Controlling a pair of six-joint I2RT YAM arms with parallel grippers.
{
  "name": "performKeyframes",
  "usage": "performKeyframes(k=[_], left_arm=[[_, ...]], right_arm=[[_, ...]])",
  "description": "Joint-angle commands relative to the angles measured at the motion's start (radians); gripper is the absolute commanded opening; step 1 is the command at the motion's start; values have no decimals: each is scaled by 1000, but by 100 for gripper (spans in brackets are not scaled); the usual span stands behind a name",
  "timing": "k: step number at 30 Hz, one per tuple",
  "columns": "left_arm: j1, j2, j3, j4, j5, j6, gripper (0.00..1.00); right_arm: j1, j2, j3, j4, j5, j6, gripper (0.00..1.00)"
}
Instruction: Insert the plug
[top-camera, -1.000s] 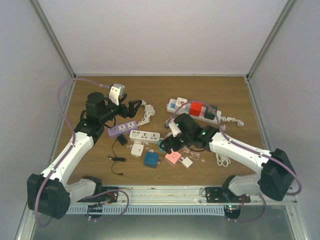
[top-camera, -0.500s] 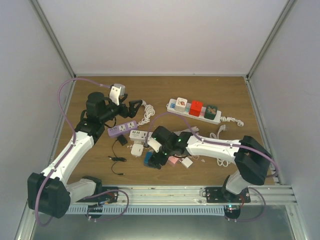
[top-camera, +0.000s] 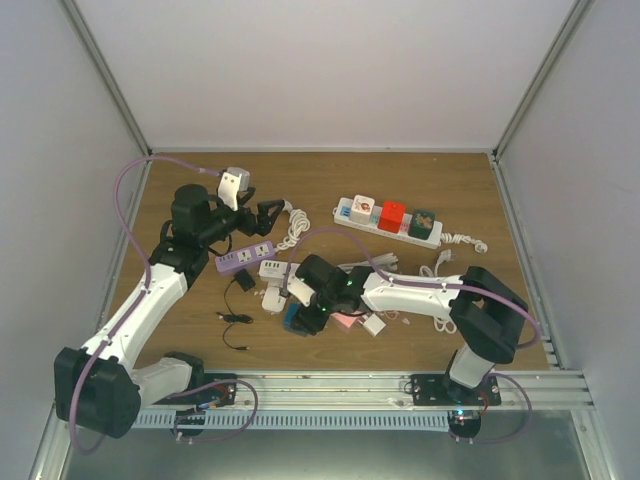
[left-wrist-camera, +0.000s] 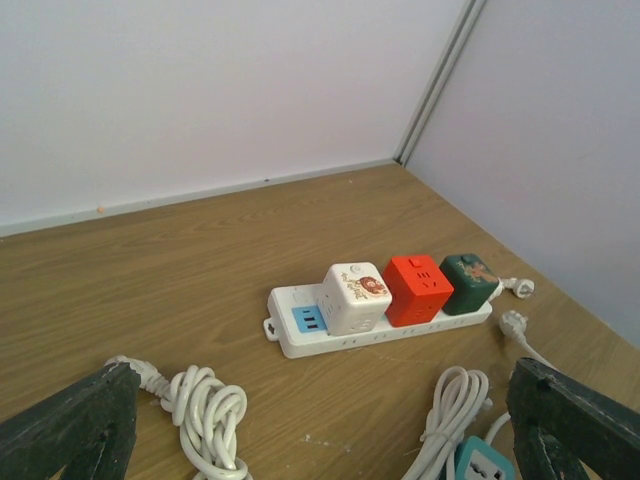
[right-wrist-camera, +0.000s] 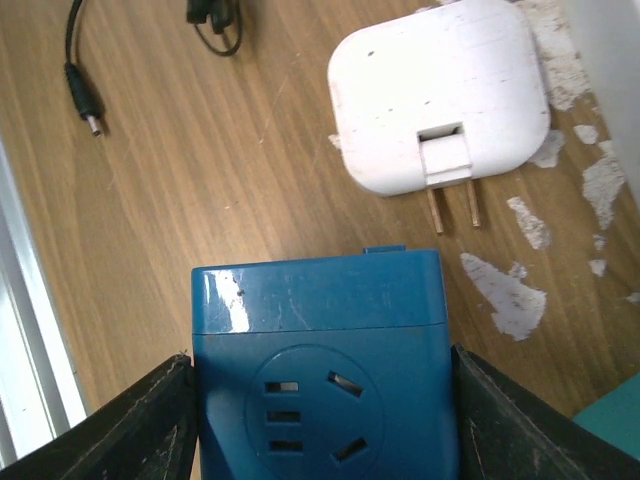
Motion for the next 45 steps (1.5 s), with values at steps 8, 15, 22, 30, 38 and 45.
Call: performKeyframes(k=[8,15,22,30,38,45], left_arm=[[7,-41,-22,65,-84,-47,99],[7,-9,90,-132,-61,-324,98],[2,7,101,-306,124,-304,91],[-8,-2,-19,-340,407,-294,91],[-23,46,-72,-320,539,-315,90],[-29,84,-97,-327,574,-297,83]], right_arm=[[0,-141,-64,217,119,142,52],[-40,-289,-170,441,219,173,53],[-128,-321,-207,583,167,74,54],[-156,-321,-237,691,19,-16,54],[-159,-314,-244,723,-63,-63,53],[-159,-294,-236,721,-95,-65,54]])
